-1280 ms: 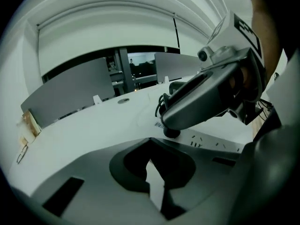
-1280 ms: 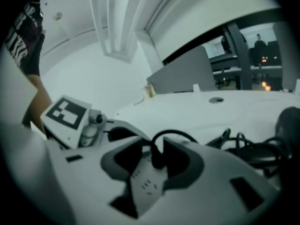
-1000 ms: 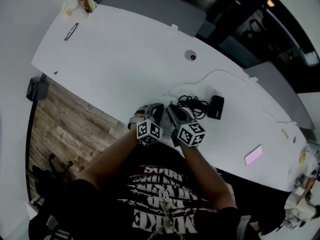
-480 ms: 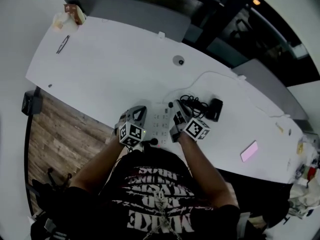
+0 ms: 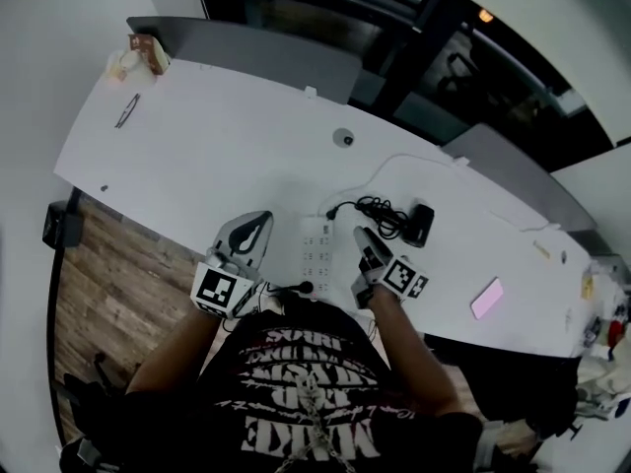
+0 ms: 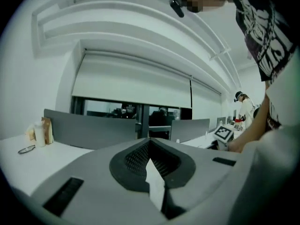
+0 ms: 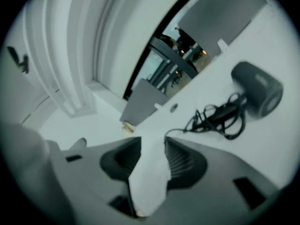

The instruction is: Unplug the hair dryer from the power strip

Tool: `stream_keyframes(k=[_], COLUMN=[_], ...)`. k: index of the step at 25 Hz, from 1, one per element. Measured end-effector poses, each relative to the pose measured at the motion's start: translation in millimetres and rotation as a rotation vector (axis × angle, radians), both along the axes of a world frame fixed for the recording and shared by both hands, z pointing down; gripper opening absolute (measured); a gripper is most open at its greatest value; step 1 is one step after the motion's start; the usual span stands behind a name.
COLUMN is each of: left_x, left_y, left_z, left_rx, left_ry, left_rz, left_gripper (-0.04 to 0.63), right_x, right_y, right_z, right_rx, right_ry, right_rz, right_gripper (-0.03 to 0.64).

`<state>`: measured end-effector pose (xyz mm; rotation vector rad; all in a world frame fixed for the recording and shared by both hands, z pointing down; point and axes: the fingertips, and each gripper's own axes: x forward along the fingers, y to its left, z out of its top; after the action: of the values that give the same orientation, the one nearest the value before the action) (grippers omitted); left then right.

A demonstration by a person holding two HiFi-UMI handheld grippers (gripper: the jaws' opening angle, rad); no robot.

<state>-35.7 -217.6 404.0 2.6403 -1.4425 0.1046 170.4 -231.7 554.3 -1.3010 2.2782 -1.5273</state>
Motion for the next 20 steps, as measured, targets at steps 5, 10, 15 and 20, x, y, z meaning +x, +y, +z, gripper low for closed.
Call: stream_keyframes(k=[5,10,15,20], left_x=[-8,-2,-8,-25], left_y=[27,62,95,124], left_z=[-65,-120,-154,-180], left_rx=[0.093,0.211,0.255,0.232], left_ry=[0.049,0.060,0.144,0.383], left_rz=[0.019,0.073,0.136,0.222], left_gripper=[0.018,0.018,0.018,0.018], right_x=[19,11,-8,-23], right_y=[38,70,104,139], right_z=[-153,-248,-286,-294], right_rx=[0.544,0.829,0.887,0.888], right_ry=[0.313,0.607,0.619,0.627], right_rz=[0.004,0.013,0.040,0.040], right_gripper=[0.132,0.064,0.046,0.044])
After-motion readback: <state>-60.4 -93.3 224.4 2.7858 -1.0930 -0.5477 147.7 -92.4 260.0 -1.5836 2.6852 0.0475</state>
